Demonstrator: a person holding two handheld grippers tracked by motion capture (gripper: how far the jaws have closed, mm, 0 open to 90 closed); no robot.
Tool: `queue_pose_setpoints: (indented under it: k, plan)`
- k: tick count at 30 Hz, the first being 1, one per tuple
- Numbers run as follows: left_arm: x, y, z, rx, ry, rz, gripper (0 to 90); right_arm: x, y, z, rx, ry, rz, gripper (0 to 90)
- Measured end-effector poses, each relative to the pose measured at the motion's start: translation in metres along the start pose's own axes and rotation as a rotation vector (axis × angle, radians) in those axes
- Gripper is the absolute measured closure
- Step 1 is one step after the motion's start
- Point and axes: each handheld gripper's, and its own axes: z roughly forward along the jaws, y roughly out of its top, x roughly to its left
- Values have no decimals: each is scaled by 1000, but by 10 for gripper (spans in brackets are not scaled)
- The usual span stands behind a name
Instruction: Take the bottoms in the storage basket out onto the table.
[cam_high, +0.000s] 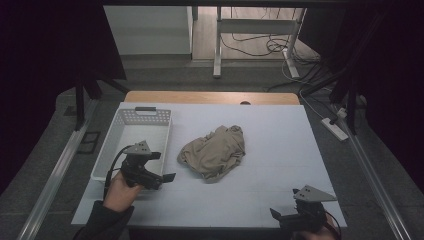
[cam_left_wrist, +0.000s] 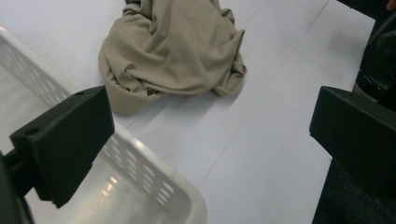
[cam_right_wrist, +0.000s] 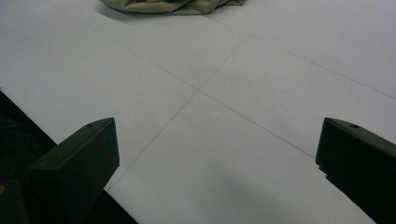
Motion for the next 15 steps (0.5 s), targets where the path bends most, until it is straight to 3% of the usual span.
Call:
queue_pose_setpoints:
  k: [15]
  plan:
    - [-3, -23, -12, -16, 19, -30, 0, 0, 0, 1, 4, -4, 2, 0]
